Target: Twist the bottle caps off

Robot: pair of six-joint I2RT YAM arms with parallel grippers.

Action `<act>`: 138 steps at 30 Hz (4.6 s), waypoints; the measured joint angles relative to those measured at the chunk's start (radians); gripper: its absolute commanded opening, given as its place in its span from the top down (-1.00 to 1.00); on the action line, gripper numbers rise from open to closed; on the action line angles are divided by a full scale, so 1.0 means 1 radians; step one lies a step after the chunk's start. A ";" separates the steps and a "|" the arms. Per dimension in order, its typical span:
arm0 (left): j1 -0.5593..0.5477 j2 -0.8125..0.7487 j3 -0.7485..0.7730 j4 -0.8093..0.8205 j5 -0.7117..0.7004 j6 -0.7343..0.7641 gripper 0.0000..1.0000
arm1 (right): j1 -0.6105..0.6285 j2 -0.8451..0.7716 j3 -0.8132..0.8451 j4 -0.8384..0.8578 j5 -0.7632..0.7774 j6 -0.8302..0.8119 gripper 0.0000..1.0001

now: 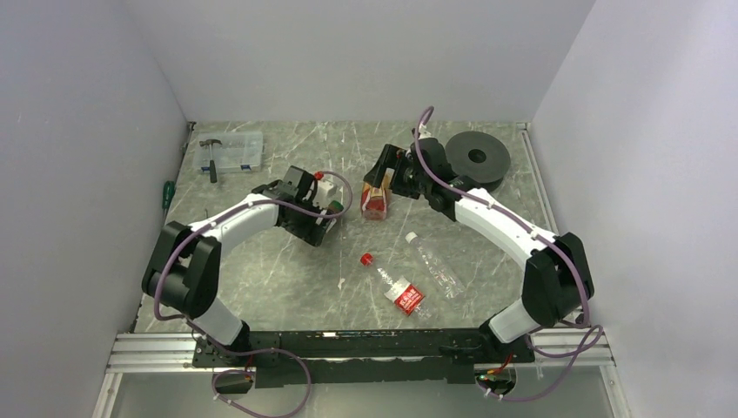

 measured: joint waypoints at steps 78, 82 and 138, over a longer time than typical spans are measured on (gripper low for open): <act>-0.052 -0.478 0.195 0.107 0.617 0.131 0.48 | 0.354 -0.230 0.254 0.014 0.121 -0.154 0.49; -0.050 -0.483 0.195 0.116 0.607 0.113 -0.87 | 0.376 -0.216 0.275 0.008 0.153 -0.179 0.74; -0.053 -0.560 0.012 0.224 0.270 -0.054 0.99 | 0.497 -0.008 0.538 -0.167 0.563 -0.167 -0.24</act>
